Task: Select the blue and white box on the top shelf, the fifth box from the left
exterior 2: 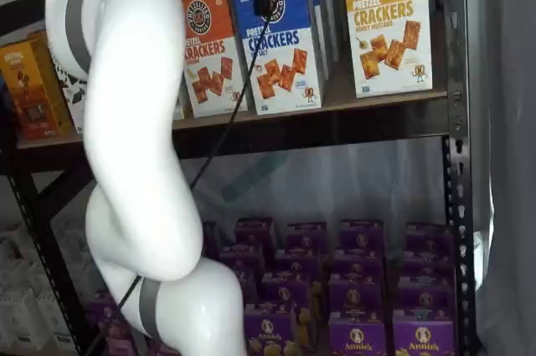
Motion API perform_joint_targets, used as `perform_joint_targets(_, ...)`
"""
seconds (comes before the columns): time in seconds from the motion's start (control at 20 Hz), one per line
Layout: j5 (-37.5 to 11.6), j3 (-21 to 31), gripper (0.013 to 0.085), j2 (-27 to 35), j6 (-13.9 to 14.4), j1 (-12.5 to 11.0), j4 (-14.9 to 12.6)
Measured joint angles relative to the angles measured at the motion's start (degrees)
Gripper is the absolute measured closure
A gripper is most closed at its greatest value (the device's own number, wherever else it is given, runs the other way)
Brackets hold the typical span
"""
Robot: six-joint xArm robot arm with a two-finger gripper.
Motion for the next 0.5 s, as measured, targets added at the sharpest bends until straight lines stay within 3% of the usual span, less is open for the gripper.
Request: perform_joint_targets(0.5,6.96,1.78,0.041,-4.77,0.16,-2.19,3.02)
